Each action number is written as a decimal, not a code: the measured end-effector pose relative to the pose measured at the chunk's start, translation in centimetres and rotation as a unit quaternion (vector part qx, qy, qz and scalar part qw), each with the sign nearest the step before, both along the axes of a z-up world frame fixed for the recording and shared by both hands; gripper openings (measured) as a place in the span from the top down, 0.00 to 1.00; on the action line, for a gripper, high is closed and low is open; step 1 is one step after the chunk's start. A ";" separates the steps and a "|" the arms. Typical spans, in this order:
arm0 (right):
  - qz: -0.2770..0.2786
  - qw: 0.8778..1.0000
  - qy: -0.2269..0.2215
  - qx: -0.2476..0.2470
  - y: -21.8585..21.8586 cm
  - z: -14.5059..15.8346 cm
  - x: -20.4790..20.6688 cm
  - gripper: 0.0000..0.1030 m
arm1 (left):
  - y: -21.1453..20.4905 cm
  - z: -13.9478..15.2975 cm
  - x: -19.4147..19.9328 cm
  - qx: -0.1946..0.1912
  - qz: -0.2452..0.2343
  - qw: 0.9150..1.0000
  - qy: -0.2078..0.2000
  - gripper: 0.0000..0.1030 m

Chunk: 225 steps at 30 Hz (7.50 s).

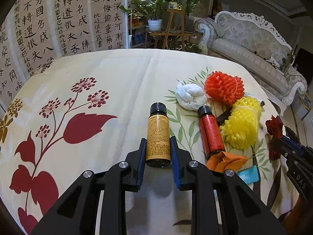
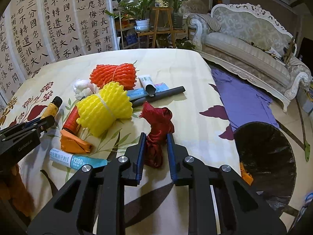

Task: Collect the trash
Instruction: 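Carry the red ribbon over the bin and open the right tool, then move both tools back to the trash pile on the table, then grasp the red bottle with the left tool while the right tool grasps the yellow foam net, then carry the yellow foam net and red bottle over the bin and release them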

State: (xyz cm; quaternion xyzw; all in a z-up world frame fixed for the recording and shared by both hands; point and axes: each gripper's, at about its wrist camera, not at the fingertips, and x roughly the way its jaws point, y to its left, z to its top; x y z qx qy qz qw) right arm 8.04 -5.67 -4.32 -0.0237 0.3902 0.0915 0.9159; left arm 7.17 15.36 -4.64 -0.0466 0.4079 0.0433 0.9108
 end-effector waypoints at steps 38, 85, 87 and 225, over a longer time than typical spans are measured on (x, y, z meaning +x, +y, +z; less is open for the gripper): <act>-0.211 0.976 -0.052 -0.011 -19.8 1.2 -5.8 0.80 | -24.2 3.3 -2.1 -0.006 -0.240 0.968 -0.075 0.76; -0.138 0.989 -0.048 0.038 -13.1 2.1 -2.6 0.49 | -13.4 4.7 -1.4 0.028 -0.109 0.991 -0.077 0.30; -0.120 0.991 -0.050 0.040 -11.2 2.4 -2.3 0.45 | -11.4 4.5 -1.5 0.030 -0.087 0.993 -0.075 0.30; -0.239 0.970 -0.035 -0.013 -21.3 0.6 -5.3 0.58 | -24.9 2.4 -0.9 0.008 -0.286 0.957 -0.045 0.76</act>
